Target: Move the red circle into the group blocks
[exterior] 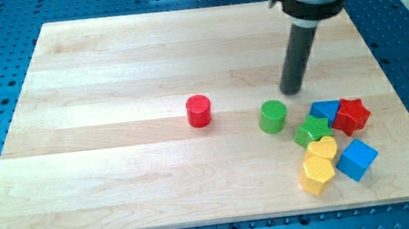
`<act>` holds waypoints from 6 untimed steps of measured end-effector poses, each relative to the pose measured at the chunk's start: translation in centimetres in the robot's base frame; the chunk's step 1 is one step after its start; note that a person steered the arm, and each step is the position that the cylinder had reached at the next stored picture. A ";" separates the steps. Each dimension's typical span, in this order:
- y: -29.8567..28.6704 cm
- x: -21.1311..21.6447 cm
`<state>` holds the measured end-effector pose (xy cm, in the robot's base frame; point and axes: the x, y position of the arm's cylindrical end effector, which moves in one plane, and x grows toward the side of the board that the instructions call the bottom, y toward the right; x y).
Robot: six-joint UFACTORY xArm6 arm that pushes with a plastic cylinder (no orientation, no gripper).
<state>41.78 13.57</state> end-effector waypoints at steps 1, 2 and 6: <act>-6.3 -0.2; -12.0 0.6; -14.3 6.8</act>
